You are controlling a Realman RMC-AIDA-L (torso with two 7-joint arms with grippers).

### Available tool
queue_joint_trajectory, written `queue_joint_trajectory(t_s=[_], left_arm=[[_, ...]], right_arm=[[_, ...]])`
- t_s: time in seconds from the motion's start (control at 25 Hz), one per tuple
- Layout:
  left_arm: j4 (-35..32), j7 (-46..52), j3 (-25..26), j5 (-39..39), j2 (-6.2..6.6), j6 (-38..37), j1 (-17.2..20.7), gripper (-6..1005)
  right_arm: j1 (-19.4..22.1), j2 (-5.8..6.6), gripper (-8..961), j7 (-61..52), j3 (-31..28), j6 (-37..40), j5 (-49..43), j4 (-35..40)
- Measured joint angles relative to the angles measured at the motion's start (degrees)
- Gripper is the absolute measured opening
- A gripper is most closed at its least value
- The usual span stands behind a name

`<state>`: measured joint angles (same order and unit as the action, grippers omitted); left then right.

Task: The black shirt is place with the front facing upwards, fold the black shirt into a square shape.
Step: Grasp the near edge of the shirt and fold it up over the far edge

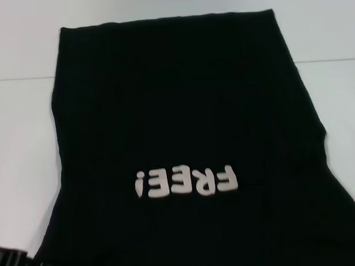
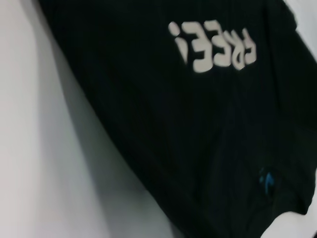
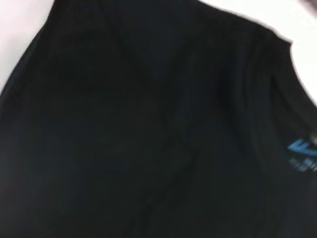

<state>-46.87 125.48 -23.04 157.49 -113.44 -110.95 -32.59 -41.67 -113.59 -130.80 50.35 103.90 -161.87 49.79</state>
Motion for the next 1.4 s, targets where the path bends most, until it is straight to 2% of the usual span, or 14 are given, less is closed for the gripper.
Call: queue_joint_trajectory(t_s=[0.2,0.44,0.56,0.64,0.8,0.92,1.0,1.08,1.16,1.24,1.36,1.4], left_arm=[[-0.04,-1.46,-0.74,4.83,0.22,-3.79,-0.74,22],[0.38,-1.6,-3.17,5.91,-0.13,-6.01,-1.1,23],[1.37,-1.61,-2.23,4.78,-0.2,-5.43,-2.06,23],[1.79,-1.5,0.09,2.27,0.33,-5.11,-2.66,22],[3.59,-0.81,6.85,-3.52,2.05,-3.36,-4.47,22],[5.71,0.74,11.05,-7.93,3.03,1.05,-5.73,21],[7.55,1.56,12.36,-12.1,3.37,6.31,-6.21,22],[9.04,1.71,12.78,-15.48,3.38,10.38,-6.26,22],[10.82,1.46,12.95,-20.05,3.12,15.82,-6.01,23],[12.79,0.22,12.98,-24.7,2.57,21.3,-5.48,23],[16.02,-3.04,13.01,-31.75,1.34,29.08,-4.52,22],[16.02,-3.04,13.01,-31.75,1.34,29.08,-4.52,21]], right_arm=[[1.29,0.36,36,3.12,0.39,5.75,-0.16,-0.63],[1.94,-0.35,42,3.54,1.63,6.67,-0.31,-2.65],[2.06,-0.51,45,3.57,-0.67,5.53,0.26,-2.84],[2.11,-0.26,47,3.98,-4.45,5.25,1.53,-2.85],[2.25,1.76,51,4.84,-13.95,5.19,7.5,-3.6],[2.43,4.21,54,5.03,-21.15,3.67,14.77,-6.96],[2.84,5.51,56,5.1,-24.39,1.02,19.67,-9.72],[3.75,6.11,58,5.28,-26.18,-2.77,24.84,-11.91],[4.69,5.99,60,5.79,-26.63,-6.95,29.11,-13.46],[5.9,5.15,61,7.31,-26.98,-13.06,34.65,-15.6],[7.7,3.13,64,11.25,-27.24,-21.22,42.02,-18.23],[8.18,2.35,65,12.77,-27.27,-23.69,43.99,-18.83]])
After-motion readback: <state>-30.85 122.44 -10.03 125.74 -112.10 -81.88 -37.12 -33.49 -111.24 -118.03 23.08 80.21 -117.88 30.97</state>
